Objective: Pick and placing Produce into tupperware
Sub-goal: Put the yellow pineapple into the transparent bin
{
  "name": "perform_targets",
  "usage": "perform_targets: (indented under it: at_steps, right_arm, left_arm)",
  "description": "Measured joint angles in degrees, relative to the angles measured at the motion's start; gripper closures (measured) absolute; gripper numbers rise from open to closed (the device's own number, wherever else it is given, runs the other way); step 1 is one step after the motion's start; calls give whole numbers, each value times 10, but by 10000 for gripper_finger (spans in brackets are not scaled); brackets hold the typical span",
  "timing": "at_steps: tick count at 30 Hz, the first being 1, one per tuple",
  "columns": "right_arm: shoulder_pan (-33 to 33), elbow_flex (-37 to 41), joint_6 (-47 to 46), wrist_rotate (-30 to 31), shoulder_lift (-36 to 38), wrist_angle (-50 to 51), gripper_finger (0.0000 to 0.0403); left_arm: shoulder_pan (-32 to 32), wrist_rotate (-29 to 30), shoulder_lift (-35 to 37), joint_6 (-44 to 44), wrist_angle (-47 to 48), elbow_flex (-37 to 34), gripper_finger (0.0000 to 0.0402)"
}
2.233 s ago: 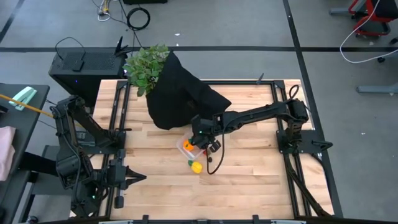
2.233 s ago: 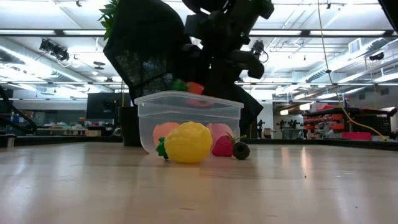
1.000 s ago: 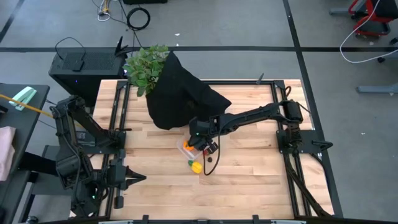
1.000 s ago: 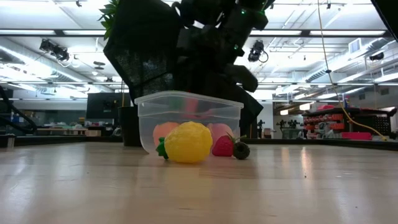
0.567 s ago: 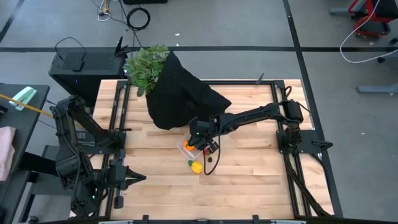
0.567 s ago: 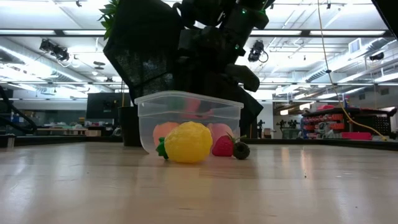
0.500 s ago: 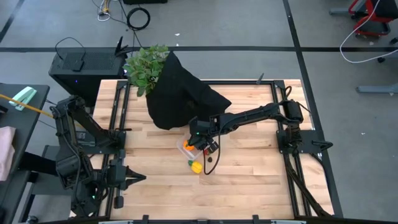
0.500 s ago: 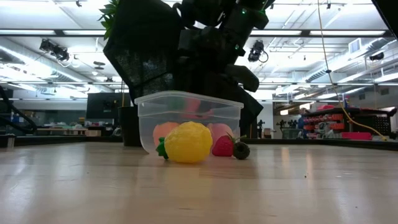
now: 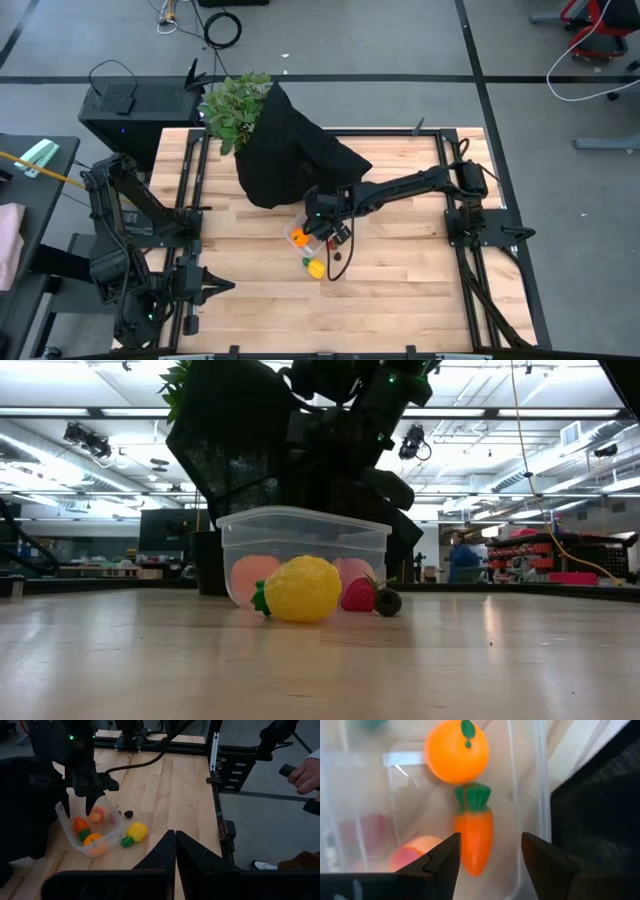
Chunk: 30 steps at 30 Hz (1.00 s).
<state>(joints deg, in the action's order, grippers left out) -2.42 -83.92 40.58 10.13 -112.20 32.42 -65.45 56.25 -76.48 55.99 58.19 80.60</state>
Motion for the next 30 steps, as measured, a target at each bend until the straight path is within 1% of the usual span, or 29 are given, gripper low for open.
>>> perform_targets:
  at_steps: [6,8,10,12,15,18,20,23,25,28,30]
  right_arm:
    - [-22,0,-6,37,43,6,190]
    - [-33,0,-35,40,70,3,193]
    - [-45,-1,-97,40,99,11,197]
    - [-57,-2,-177,31,123,39,204]
    - [-80,-2,-276,11,145,131,215]
    - [-116,-1,-370,-12,149,224,228]
    - [-149,6,-424,-24,149,249,236]
    - [-204,37,-503,-29,151,229,246]
    - [-239,66,-568,-28,151,190,251]
    - [-283,123,-692,-7,151,100,256]
    - [-302,159,-789,25,151,28,256]
  left_arm:
    - [0,0,0,-1,3,0,390]
    - [0,0,0,-1,4,0,391]
    - [0,0,0,-2,5,0,389]
    - [0,0,0,-2,5,0,385]
    - [0,0,0,-2,5,0,378]
    - [0,0,0,-2,5,0,377]
    - [0,0,0,-2,6,0,380]
    - [0,0,0,-4,6,0,385]
    - [0,0,0,-11,5,0,387]
    - [0,0,0,-12,5,0,387]
    - [0,-1,0,-11,5,0,383]
